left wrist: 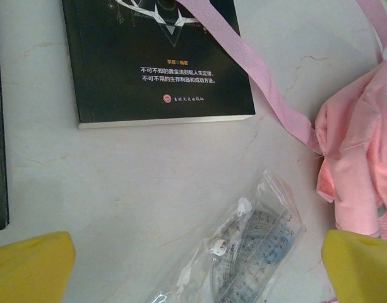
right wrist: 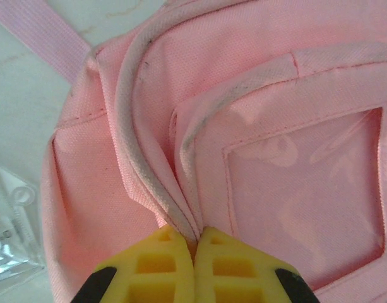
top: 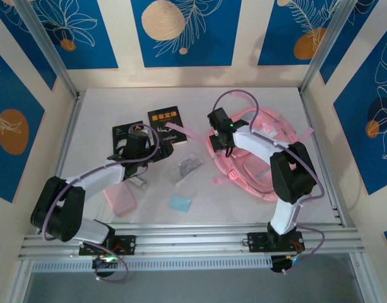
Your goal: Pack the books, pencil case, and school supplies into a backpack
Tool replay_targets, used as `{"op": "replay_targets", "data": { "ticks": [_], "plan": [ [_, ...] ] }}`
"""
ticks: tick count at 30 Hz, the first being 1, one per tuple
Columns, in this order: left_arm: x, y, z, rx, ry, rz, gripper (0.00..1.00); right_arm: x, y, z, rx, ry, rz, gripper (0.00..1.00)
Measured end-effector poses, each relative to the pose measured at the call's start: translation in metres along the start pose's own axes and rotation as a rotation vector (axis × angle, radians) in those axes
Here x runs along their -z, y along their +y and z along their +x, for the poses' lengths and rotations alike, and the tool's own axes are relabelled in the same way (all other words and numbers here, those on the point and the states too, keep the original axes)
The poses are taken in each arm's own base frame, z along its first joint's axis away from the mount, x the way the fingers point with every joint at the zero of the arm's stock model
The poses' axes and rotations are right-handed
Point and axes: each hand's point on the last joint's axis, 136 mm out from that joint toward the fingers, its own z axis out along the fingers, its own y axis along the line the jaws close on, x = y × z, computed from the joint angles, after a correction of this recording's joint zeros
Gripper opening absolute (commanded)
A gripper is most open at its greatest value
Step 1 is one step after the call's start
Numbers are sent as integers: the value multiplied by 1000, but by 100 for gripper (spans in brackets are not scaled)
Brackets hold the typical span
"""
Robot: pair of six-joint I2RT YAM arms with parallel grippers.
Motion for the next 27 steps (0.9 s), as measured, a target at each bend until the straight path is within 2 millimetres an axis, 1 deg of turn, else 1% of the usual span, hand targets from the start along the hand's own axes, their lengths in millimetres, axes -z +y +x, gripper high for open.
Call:
{"op": "replay_targets", "data": {
  "ticks": [3, 6, 9, 11, 13, 15, 16, 17, 19, 21, 23, 24, 26, 27],
  "plan": [
    [-3, -1, 2, 3, 10, 9, 100, 22, 1, -23, -52, -46, -51, 0],
    [-3, -6, 2, 3, 12, 34, 100, 51, 7, -60, -115, -125, -126, 0],
    [-3, -12, 0, 4, 10, 62, 100, 77, 20, -101, -168, -210, -209, 0],
    [-2, -15, -1, 3, 9, 78, 100, 85, 30, -128, -198, -252, -257, 21],
    [-1, -18, -1, 2, 10, 90, 100, 83, 43, -153, -229, -273, -312, 35],
    [1, -21, -2, 0, 6, 105, 100, 78, 55, -172, -255, -288, -369, 56],
    [2, -23, -3, 1, 3, 113, 100, 76, 59, -176, -262, -290, -389, 64],
    [3, -25, -4, 0, 0, 121, 100, 74, 62, -178, -267, -288, -404, 67],
    [4, -28, -5, 1, -2, 138, 100, 75, 61, -177, -279, -280, -422, 69],
    [4, -31, -2, 9, 4, 151, 100, 79, 54, -178, -290, -291, -431, 70],
    [2, -34, 1, 10, 12, 163, 100, 81, 39, -170, -310, -289, -429, 71],
    [1, -36, 3, 11, 17, 171, 100, 81, 26, -161, -327, -281, -422, 71],
    [-5, -39, 8, 19, 30, 180, 100, 79, -4, -144, -371, -267, -401, 72],
    [-9, -40, 12, 22, 40, 185, 100, 77, -24, -134, -401, -258, -384, 74]
  ]
}}
